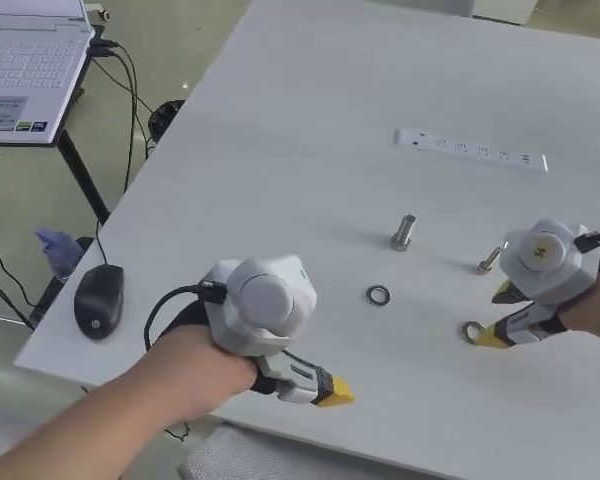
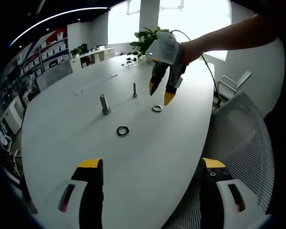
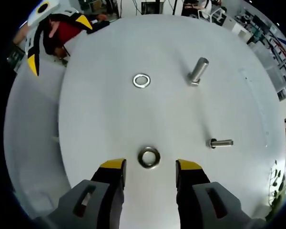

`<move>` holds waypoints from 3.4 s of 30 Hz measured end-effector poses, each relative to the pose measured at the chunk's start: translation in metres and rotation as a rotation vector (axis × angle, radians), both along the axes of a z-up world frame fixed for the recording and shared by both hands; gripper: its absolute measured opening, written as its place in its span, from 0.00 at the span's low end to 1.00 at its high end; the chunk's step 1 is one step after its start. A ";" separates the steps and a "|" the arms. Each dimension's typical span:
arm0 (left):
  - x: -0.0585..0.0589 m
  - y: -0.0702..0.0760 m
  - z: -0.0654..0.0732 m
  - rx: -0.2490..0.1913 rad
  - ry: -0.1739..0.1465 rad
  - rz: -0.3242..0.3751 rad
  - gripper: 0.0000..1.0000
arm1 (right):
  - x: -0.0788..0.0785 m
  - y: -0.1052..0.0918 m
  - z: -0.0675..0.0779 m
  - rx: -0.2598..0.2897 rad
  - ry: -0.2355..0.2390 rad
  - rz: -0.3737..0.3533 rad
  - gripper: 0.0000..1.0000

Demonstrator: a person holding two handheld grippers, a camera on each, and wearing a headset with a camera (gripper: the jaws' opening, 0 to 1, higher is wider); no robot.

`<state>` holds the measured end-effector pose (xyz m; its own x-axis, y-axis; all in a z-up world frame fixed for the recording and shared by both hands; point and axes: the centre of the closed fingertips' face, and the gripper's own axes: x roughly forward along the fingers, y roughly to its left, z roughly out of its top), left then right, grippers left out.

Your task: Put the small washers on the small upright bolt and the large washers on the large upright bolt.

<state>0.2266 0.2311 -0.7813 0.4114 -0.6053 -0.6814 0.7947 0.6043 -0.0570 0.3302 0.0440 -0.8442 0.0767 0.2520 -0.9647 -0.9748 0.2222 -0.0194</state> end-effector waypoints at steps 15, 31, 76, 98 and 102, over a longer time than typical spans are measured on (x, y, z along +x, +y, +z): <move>-0.013 -0.010 0.000 0.005 0.020 0.092 0.82 | -0.005 -0.007 -0.025 -0.019 0.031 0.039 0.39; -0.023 -0.005 0.004 0.002 0.015 0.116 0.80 | -0.005 -0.007 -0.025 -0.060 0.030 0.075 0.35; -0.040 -0.005 0.006 0.034 0.028 0.131 0.75 | -0.005 0.002 -0.027 -0.103 0.023 0.316 0.29; -0.041 -0.009 0.012 0.026 0.020 0.124 0.74 | -0.004 0.001 -0.027 -0.095 0.016 0.217 0.22; -0.042 -0.010 0.010 0.026 0.022 0.125 0.74 | -0.006 0.000 -0.025 -0.111 0.022 0.226 0.22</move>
